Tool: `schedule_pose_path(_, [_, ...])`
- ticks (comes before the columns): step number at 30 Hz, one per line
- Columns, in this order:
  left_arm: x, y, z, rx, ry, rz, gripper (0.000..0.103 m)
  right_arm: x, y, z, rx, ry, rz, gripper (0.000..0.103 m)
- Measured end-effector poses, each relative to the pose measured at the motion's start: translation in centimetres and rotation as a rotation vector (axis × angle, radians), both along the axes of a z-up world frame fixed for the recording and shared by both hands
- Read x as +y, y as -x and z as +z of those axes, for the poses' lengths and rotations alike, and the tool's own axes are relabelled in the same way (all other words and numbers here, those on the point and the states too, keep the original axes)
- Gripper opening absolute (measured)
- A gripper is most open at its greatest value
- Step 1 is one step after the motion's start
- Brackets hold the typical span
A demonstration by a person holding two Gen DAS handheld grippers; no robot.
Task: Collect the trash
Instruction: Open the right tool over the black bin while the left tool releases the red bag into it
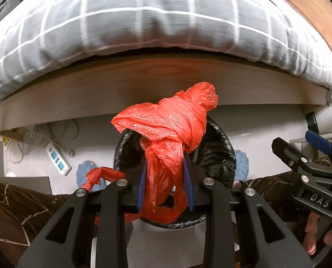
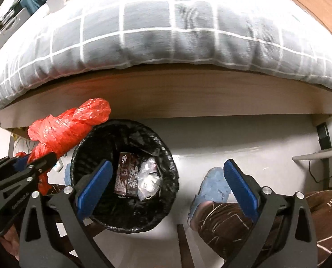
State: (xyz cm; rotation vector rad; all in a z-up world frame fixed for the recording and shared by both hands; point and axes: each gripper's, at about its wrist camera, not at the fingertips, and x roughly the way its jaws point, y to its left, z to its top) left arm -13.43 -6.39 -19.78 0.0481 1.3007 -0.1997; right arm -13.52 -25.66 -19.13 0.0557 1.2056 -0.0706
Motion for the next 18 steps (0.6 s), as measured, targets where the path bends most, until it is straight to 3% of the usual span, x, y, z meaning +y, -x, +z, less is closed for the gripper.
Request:
schedule_pose_path(7, [-1.6,-0.1,0.3,-0.032,-0.031,-0.026,0.031,-1.1,0.5,-0.1,-0.014,-0.009,-0.030,0.096])
schedule_pose_path(9, [-1.8,-0.1,0.3,-0.039,-0.040,-0.028,0.036,-1.1,0.5,0.0,-0.020,-0.008,-0.026,0.096])
schedule_pose_path(13, [-1.4,-0.1,0.4,-0.069,-0.050,-0.021,0.065,-0.9,0.5,0.2,-0.026,-0.004,-0.020,0.096])
schedule_pose_path(18, [-1.0,-0.4,1.2,-0.097,-0.040,-0.005,0.079,-0.7,0.4,0.4,-0.027,-0.003,-0.011,0.096])
